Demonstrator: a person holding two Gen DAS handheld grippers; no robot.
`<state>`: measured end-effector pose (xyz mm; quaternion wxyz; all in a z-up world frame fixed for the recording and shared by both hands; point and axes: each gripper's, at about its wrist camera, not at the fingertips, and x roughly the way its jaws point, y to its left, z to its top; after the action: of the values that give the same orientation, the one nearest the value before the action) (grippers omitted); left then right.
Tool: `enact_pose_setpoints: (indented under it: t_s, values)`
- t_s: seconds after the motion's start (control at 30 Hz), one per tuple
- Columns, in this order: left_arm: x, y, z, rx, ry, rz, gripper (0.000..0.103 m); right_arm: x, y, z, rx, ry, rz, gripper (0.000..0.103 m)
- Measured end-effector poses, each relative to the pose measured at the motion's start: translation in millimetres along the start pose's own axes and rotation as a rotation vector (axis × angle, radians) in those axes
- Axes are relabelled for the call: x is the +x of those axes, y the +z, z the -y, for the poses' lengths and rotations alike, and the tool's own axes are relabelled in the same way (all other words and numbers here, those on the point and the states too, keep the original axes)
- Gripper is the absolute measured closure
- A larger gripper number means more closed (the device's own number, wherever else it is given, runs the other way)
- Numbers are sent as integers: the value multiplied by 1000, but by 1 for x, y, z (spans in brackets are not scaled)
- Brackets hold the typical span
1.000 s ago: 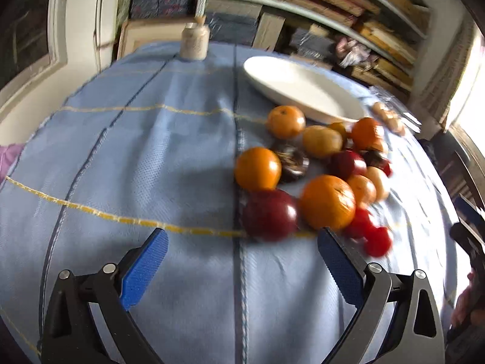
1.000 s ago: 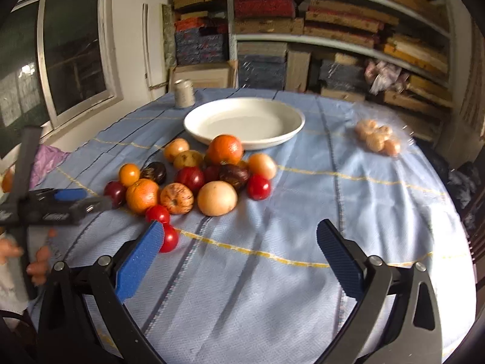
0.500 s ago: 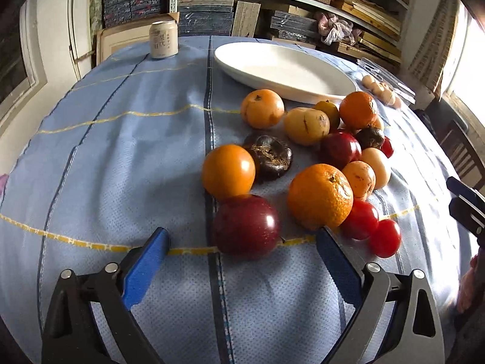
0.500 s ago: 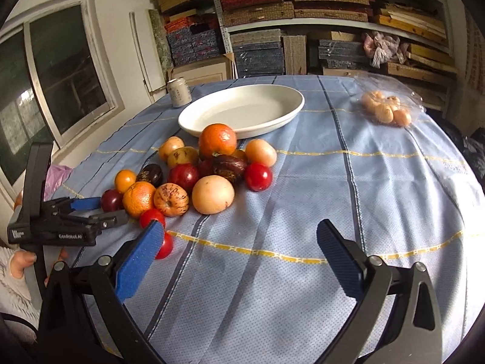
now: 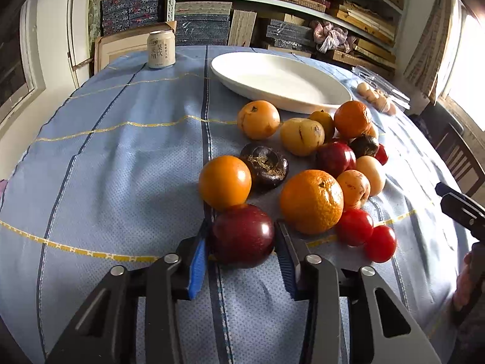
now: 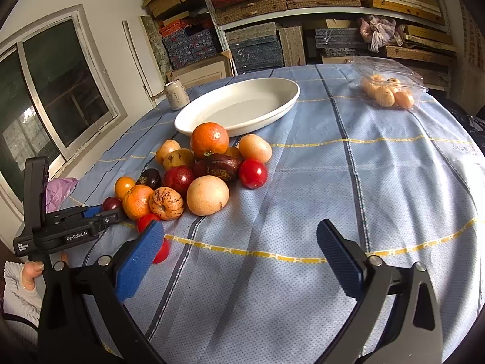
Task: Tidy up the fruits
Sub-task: 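Grasp a red tomato with the right tool while the left tool grasps a dark red plum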
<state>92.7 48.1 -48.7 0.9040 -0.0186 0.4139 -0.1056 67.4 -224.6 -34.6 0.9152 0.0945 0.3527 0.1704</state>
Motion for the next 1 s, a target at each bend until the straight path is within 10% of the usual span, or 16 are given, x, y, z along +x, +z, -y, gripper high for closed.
enact_pose_setpoints:
  t_s: [0.23,0.37,1.0]
  values:
    - [-9,0,-5,-33,-16,43,64,10,-8,-30,-141,17,-46,5]
    - [-11,0,-4,-35,-19,53,64,22,-13,-57,-251,18,-110,33]
    - [-20,-1,-8,-44,-47,82,64,65,-14,-94,-333,80,-242,73]
